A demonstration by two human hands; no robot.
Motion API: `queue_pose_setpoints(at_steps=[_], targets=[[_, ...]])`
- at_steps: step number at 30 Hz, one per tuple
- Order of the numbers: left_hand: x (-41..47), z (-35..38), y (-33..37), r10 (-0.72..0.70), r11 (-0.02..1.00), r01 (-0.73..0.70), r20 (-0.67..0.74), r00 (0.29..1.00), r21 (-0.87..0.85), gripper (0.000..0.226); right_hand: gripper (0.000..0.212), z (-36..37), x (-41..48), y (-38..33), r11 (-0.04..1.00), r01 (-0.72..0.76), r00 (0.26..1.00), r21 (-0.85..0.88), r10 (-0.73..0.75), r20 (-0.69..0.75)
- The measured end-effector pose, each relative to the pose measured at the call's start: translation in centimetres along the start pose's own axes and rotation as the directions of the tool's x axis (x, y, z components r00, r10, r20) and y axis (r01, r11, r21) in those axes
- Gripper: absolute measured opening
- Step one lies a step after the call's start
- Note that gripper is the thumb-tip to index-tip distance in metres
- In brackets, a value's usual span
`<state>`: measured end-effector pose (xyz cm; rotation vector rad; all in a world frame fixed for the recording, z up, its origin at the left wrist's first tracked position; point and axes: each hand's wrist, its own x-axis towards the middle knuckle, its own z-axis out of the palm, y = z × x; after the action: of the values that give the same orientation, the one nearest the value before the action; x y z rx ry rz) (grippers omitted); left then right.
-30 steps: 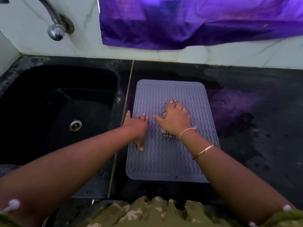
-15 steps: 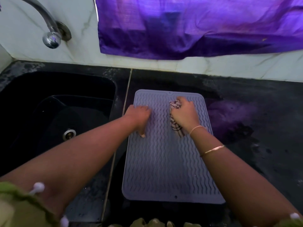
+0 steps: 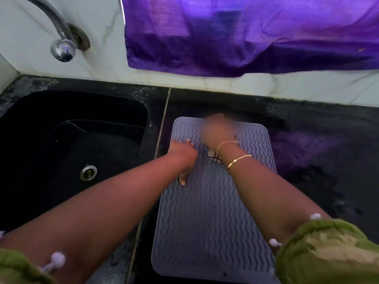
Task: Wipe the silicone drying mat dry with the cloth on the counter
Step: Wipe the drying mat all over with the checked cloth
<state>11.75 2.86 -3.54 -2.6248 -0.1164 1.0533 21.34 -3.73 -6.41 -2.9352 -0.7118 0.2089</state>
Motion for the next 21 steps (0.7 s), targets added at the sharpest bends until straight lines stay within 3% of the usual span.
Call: queue_pose_setpoints(at_steps=[3,6,11,16,21], targets=[[0.2,-0.5,0.7,0.008,0.999,-0.009,0.016,1.000,0.046,0.101,0.039,-0.6,0.6,0.6,0.992,0.118,0.992,-0.053,-0.115,0.059],[0.5,-0.7,1.0,0.011,0.999,-0.011,0.005,1.000,0.038,0.076,0.035,-1.1,1.0,2.8,0.997,0.052,0.997,-0.055,-0.049,0.061],[0.4,-0.5,0.7,0.036,0.998,-0.036,0.002,0.999,0.055,0.078,0.034,-1.1,1.1,5.7,0.987,-0.150,0.989,0.062,0.149,0.027],[0.7,-0.9,0.8,0.037,0.999,-0.038,0.037,0.999,0.032,0.085,0.046,-0.9,1.4,3.3,0.985,0.129,0.991,0.113,-0.131,0.008],[0.6,-1.0,0.7,0.026,0.999,-0.028,0.062,0.998,0.024,0.102,0.048,-1.0,0.0,3.5,0.982,0.183,0.981,0.038,-0.185,0.056]])
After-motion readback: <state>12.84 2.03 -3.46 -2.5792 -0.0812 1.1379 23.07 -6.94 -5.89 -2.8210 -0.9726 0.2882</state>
